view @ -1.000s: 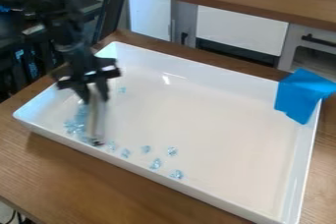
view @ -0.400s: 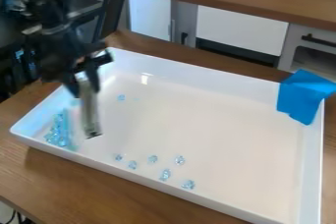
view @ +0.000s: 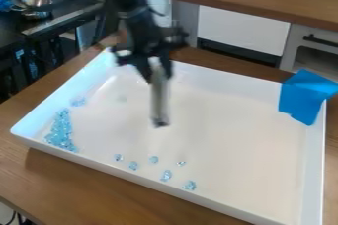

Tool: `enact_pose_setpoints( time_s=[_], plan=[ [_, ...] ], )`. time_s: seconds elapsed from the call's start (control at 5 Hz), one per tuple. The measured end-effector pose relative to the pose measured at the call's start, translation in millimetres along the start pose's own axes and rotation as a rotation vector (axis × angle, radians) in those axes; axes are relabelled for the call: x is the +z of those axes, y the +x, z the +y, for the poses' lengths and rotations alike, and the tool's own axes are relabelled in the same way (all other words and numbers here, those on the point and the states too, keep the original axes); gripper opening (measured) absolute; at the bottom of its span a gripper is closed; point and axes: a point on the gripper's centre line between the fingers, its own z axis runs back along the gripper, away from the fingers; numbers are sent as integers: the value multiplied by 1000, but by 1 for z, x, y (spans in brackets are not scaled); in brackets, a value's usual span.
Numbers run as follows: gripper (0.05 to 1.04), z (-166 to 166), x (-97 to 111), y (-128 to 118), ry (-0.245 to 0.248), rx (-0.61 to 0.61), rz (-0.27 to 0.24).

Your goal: Sweep into pile

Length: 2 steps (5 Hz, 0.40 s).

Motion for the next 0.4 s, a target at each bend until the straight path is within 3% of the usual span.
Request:
enact_pose_setpoints(
  time_s=[0.2,0.4],
  plan=[
    [370,-36,-21,-14,14,-45,-12],
    [370,-71,-43,-24,58,-61,-25]
  ],
)
